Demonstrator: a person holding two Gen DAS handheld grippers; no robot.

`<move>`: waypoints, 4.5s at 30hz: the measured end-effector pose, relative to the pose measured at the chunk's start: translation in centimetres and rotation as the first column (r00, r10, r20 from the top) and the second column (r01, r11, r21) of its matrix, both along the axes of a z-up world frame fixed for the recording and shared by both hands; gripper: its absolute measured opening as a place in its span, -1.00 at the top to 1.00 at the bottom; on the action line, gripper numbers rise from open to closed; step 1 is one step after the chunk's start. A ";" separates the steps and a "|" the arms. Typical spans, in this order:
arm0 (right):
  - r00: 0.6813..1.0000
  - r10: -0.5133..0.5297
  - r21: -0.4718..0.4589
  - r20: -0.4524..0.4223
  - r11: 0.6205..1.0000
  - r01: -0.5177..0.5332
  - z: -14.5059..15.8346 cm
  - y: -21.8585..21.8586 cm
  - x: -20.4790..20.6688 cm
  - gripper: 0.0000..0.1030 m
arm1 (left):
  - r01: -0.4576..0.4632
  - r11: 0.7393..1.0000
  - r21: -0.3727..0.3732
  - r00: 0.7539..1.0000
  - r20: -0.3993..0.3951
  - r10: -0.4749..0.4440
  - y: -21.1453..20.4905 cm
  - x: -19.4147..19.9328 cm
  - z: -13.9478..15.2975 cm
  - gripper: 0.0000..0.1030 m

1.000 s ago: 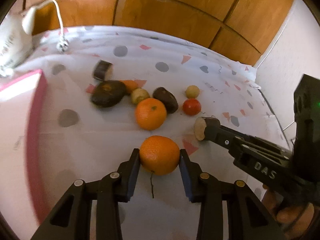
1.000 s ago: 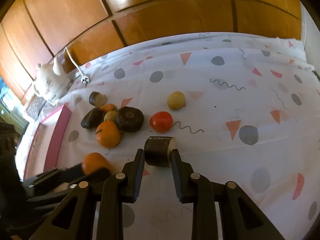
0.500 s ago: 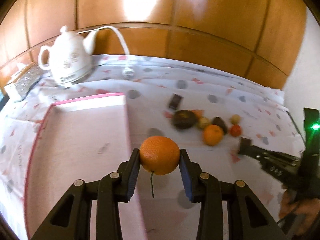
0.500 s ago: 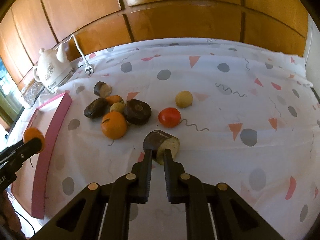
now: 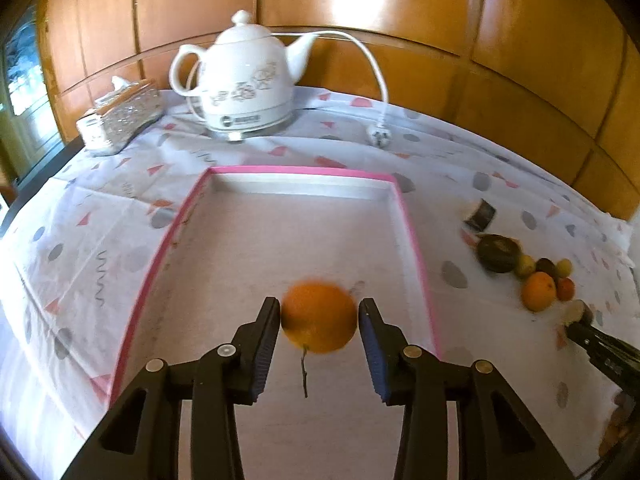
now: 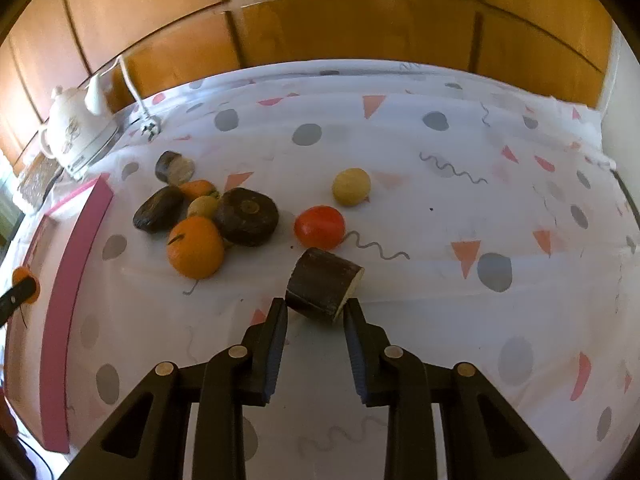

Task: Organize fruits
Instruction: 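Carry the orange into the pink tray with the left tool while the right tool places the chunk there, then open both tools and move them back toward the fruit pile, then grasp the red tomato with the right tool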

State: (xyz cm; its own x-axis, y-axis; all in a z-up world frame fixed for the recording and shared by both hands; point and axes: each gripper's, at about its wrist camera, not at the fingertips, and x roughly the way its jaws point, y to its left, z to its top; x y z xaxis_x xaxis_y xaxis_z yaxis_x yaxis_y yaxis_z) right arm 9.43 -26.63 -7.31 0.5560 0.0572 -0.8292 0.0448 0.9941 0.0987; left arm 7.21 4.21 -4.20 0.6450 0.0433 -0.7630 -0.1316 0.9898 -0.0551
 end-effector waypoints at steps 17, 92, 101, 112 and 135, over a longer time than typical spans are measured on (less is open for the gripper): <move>0.933 0.342 0.007 0.111 0.939 -0.345 4.4 10.1 -3.1 0.44 | -0.074 0.997 -0.027 0.993 0.095 0.076 2.7 -3.4 2.7 -0.21; 0.900 0.312 -0.219 0.303 0.942 -0.253 8.8 22.4 -3.8 0.33 | -0.156 0.988 0.009 0.980 0.130 0.154 4.4 -7.1 4.0 -0.29; 0.926 0.241 -0.191 0.292 0.963 -0.191 8.2 19.2 -3.1 0.33 | -0.086 0.995 0.041 0.989 0.123 0.080 1.7 -6.5 4.0 -0.30; 0.965 0.095 -0.166 0.246 0.985 -0.055 6.2 12.0 -1.7 0.33 | 0.032 0.996 0.080 0.994 0.099 -0.039 -2.2 -4.7 3.8 -0.34; 0.994 -0.092 0.059 0.066 0.994 0.089 1.0 -2.4 0.8 0.33 | 0.269 0.959 0.087 0.961 0.042 -0.274 -11.6 0.1 1.5 -0.34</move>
State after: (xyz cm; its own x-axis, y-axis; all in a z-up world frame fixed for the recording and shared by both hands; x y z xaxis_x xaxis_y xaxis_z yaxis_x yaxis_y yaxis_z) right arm 10.27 -29.05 -6.33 0.6161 0.0493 -0.7861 0.1257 0.9791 0.1599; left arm 7.26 -7.35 -2.70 0.6801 -0.0797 -0.7288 0.1438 0.9893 0.0260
